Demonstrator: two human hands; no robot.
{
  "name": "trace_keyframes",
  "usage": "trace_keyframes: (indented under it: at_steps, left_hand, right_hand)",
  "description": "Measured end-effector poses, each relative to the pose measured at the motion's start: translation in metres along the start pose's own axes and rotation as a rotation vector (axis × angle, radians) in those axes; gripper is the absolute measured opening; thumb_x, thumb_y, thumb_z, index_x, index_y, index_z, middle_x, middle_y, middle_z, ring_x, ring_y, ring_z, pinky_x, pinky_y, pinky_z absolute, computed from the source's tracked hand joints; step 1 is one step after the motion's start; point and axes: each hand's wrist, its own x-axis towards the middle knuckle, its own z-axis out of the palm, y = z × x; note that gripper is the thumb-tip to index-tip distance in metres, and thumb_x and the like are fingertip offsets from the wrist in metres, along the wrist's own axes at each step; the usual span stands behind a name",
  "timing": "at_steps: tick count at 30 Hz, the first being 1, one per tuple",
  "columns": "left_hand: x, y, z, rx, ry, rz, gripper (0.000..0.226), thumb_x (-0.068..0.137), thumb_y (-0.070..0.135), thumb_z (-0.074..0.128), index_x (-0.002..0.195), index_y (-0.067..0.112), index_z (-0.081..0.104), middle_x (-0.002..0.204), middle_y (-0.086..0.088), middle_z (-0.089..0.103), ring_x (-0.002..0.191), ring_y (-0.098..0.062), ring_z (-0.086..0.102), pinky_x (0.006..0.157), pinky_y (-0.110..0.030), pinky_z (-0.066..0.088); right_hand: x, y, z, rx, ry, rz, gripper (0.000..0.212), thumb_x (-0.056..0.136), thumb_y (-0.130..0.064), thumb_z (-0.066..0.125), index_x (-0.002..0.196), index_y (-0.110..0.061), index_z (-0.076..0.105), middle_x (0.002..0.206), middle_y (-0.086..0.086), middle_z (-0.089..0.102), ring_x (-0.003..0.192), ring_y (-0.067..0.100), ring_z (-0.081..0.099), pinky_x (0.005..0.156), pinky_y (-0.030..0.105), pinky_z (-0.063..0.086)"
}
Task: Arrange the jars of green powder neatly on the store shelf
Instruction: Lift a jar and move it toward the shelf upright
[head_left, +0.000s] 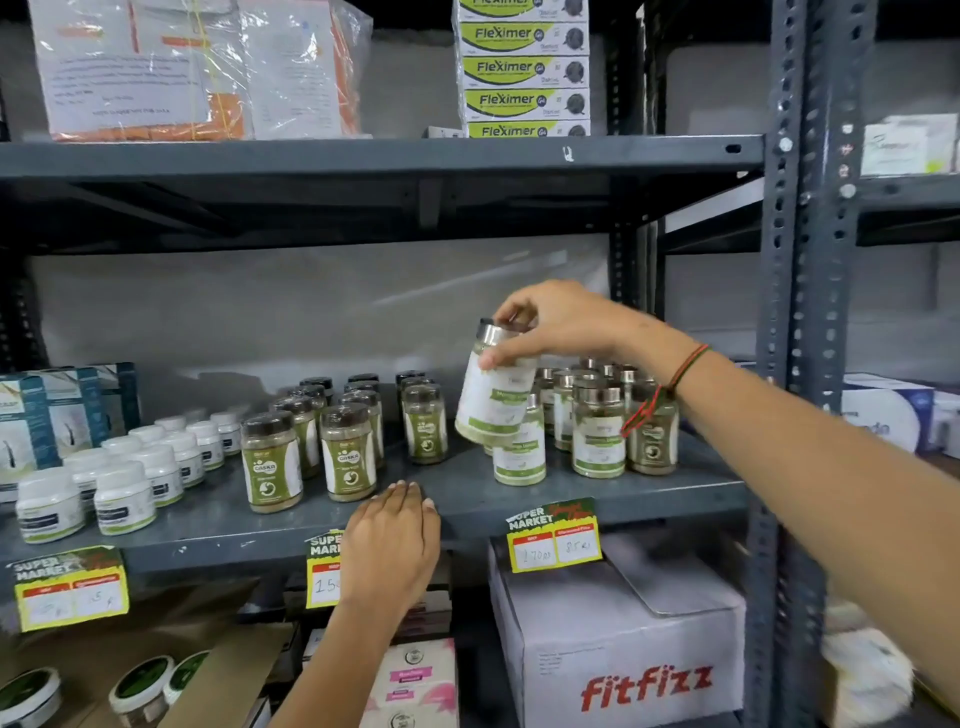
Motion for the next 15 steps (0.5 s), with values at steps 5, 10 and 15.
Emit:
trace_keyframes:
  at_steps: [5,10,15]
  left_hand:
    - [-0.002,0.002,-0.001,0.007,-0.004,-0.007,0.052,0.091,0.033,0.029,0.113,0.004,0.066,0.115,-0.013,0.069,0.111,-0.024,0.062,0.099,-0.039,0.047]
    - [-0.001,0.004,-0.001,0.001,-0.007,-0.014,0.057,0.090,0.035,0.025,0.111,0.003,0.067,0.114,-0.015,0.069,0.110,-0.026,0.063,0.096,-0.040,0.048]
    - [-0.002,0.004,-0.001,0.008,-0.012,-0.022,0.056,0.090,0.035,0.026,0.109,0.003,0.068,0.111,-0.015,0.070,0.107,-0.027,0.064,0.094,-0.041,0.049]
  right_hand:
    - [-0.030,0.046,-0.043,-0.004,-0.049,0.172,0.067,0.047,-0.070,0.083,0.091,-0.020,0.074,0.085,-0.002,0.076,0.079,0.013,0.073,0.053,0.023,0.058]
    - [-0.053,0.090,-0.064,-0.231,-0.125,0.351,0.079,0.040,-0.079,0.078,0.085,-0.015,0.076,0.083,0.002,0.076,0.072,0.016,0.071,0.045,0.020,0.053]
    - [-0.062,0.121,-0.064,-0.474,-0.163,0.485,0.090,0.038,-0.085,0.071,0.087,-0.009,0.074,0.078,0.003,0.075,0.066,0.019,0.071,0.058,0.031,0.060]
